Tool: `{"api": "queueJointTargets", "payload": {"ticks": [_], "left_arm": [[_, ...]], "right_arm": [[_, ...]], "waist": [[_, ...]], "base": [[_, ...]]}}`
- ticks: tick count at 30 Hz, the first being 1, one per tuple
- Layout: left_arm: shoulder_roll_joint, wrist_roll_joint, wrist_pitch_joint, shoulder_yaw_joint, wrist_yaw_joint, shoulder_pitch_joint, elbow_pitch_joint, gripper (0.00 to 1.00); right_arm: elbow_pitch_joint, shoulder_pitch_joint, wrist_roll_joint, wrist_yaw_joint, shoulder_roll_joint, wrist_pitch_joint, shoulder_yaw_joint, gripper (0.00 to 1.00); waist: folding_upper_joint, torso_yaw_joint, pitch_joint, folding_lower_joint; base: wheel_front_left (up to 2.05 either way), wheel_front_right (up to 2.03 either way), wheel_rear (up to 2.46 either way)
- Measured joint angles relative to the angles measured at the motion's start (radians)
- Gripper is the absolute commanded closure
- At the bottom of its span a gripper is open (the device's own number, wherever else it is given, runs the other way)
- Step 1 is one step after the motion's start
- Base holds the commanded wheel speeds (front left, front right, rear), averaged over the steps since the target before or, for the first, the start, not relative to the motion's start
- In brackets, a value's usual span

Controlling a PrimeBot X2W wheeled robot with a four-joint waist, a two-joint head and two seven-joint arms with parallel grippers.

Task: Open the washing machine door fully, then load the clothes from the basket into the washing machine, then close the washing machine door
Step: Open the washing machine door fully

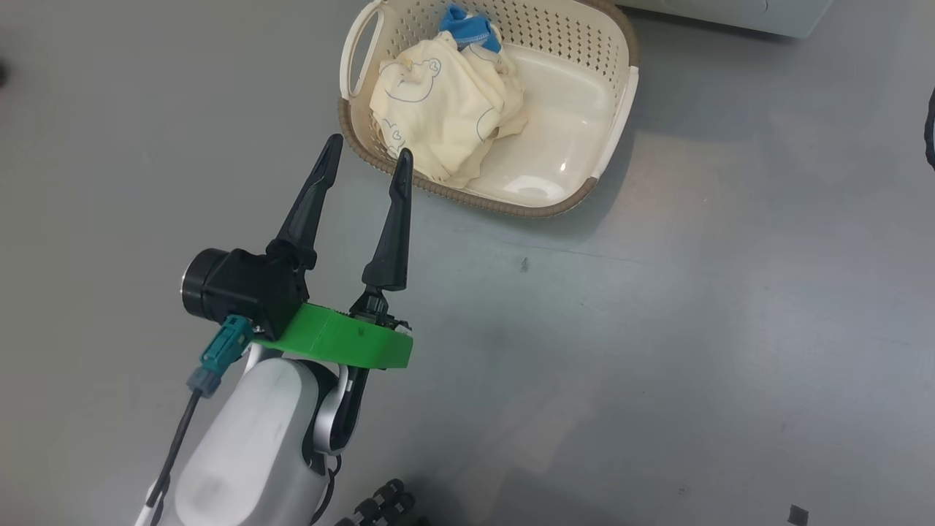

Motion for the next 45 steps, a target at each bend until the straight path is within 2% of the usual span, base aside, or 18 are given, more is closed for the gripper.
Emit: {"api": "queueJointTargets", "payload": {"ticks": [16,23,33,40,45], "left_arm": [[0.0,-0.007,0.0,-0.029,0.007,0.004,0.011,0.0],[0.0,-0.007,0.0,-0.029,0.01,0.01,0.011,0.0],[0.0,-0.004,0.0,-0.028,0.015,0.013,0.01,0.0],[0.0,-0.004,0.0,-0.009,0.016,0.014,0.012,0.0],[0.0,0.012,0.0,0.014,0.016,0.024,0.033,0.0]], "right_arm": [[0.092,-0.01,0.021,0.019,-0.016,0.024,-0.021,1.0],[0.113,-0.01,0.053,0.034,-0.018,0.084,-0.017,1.0],[0.124,0.009,0.082,0.055,0.046,0.19,0.035,1.0],[0.118,0.074,0.111,0.105,0.03,0.26,0.041,1.0],[0.095,0.155,0.146,0.143,0.054,0.308,0.052,1.0]], "waist": [[0.0,0.022,-0.036,0.0],[0.0,0.022,-0.049,0.0],[0.0,0.014,-0.06,0.0],[0.0,0.008,-0.073,0.0],[0.0,-0.002,-0.095,0.0]], "base": [[0.0,0.0,0.0],[0.0,0.0,0.0],[0.0,0.0,0.0],[0.0,0.0,0.0],[0.0,0.0,0.0]]}}
